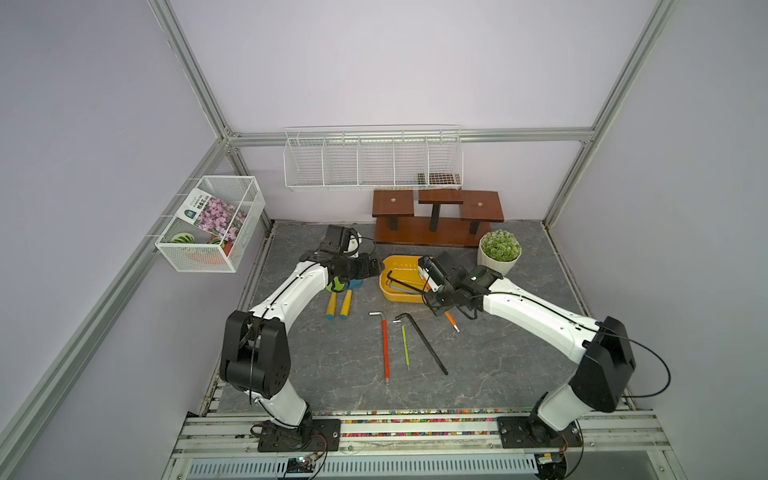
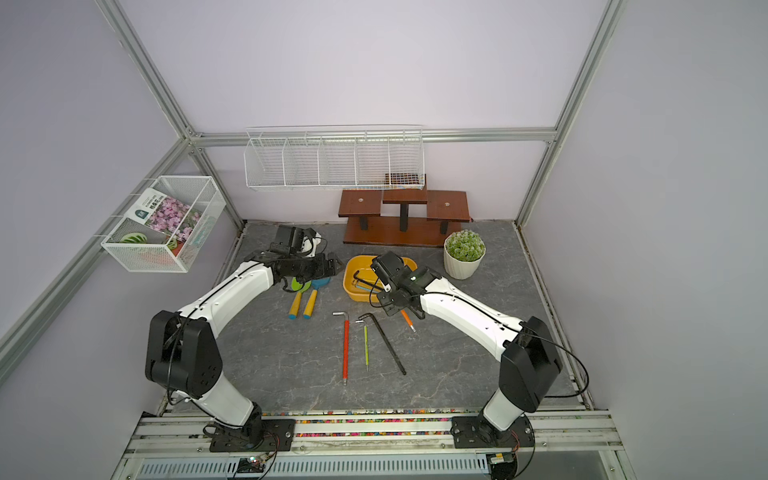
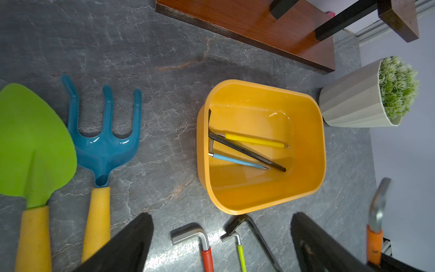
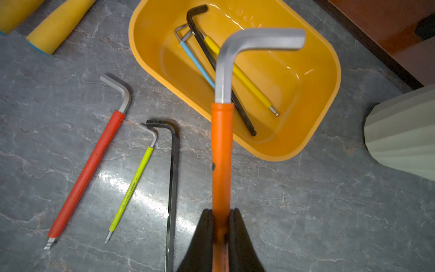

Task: Put the hex key on the desktop into the storage box
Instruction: Pick up the Allen key from the center of the board, then place the Allen key in the storage box.

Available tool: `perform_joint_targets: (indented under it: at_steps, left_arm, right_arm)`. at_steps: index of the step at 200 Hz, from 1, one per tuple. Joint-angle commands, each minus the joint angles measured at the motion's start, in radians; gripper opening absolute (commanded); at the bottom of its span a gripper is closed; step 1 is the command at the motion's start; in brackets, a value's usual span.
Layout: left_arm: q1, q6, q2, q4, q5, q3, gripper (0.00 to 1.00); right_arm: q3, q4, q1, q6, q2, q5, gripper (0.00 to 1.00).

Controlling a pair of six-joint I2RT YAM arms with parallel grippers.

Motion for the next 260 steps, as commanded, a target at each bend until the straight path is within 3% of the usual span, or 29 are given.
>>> perform_joint_targets:
  at_steps: [1, 166, 260]
  left_arm:
    - [-0.002, -0.004, 0.016, -0.009, 0.017, 0.015, 0.96]
    - [-0.002, -0.007, 0.008, -0.014, -0.019, 0.012, 0.96]
    - [-0.002, -0.009, 0.009, -0.017, -0.036, 0.014, 0.97]
  right_arm:
    - [0.075, -0.017, -0.021, -0.071, 0.051, -0.012, 0.00]
    - [0.324, 0.039, -0.092, -0.353, 0.349, 0.004, 0.00]
    - [0.485, 0.028, -0.110, -0.412, 0.498, -0.042, 0.00]
